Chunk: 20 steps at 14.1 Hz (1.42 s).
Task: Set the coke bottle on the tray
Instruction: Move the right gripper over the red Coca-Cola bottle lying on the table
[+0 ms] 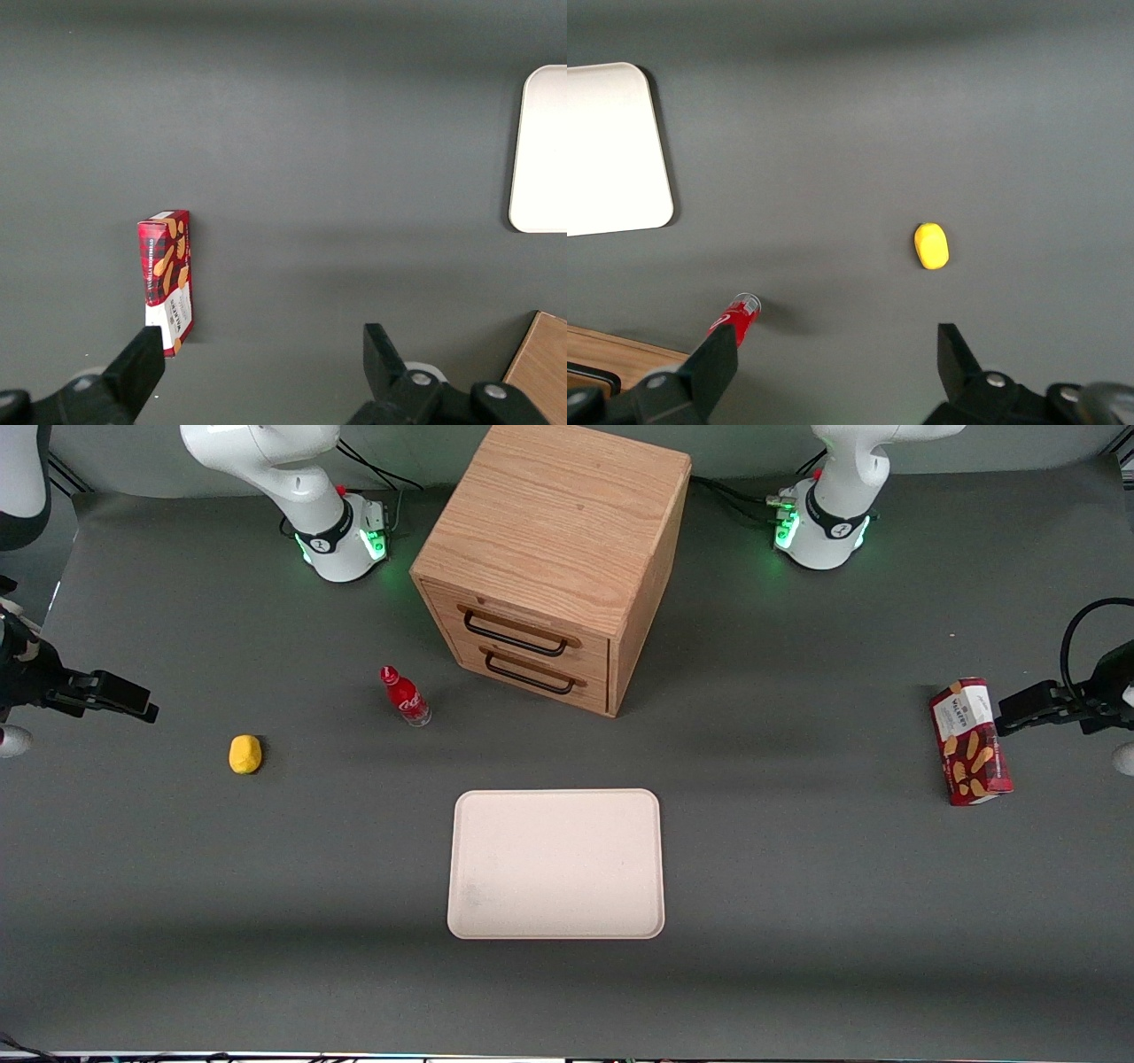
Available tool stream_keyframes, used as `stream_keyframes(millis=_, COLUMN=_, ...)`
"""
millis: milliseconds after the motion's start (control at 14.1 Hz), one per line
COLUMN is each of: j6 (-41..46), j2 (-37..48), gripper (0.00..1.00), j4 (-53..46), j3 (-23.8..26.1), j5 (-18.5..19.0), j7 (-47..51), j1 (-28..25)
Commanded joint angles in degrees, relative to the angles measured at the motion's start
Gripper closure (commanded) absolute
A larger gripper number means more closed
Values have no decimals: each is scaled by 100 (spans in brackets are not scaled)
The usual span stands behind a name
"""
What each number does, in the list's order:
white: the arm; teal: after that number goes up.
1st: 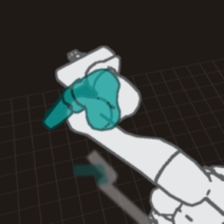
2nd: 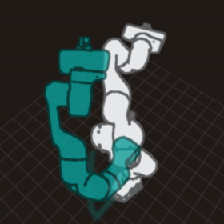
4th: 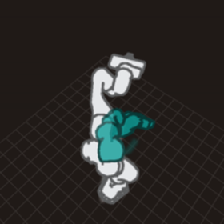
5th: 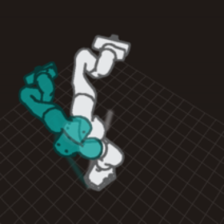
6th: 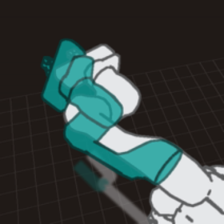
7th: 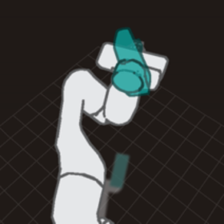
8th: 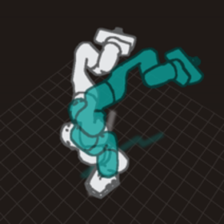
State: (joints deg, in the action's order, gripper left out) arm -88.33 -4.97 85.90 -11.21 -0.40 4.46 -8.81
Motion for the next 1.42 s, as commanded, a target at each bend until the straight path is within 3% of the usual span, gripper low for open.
stream_keyframes(millis=0, j6=158, j2=5, gripper=0, j4=-118, j3=-13, j5=66, j7=55, j1=-34)
stream_keyframes(millis=355, j6=403, j2=-39, gripper=0, j4=40, j3=57, j5=-13, j7=46, j1=-121)
stream_keyframes(millis=497, j6=413, j2=188, gripper=0, j4=539, j3=127, j5=-22, j7=72, j1=-323)
stream_keyframes(millis=639, j6=-129, j2=574, gripper=0, j4=1372, j3=145, j5=-31, j7=265, j1=-446)
stream_keyframes(millis=923, j6=-1079, j2=1269, gripper=0, j4=2797, j3=1013, j5=-31, j7=1064, j1=-420)
stream_keyframes(millis=1136, j6=-1983, j2=1787, gripper=0, j4=3948, j3=1383, j5=-57, j7=1179, j1=-429)
stream_keyframes(millis=1349, j6=-2741, j2=1859, gripper=0, j4=4627, j3=1936, j5=-84, j7=1705, j1=-429)
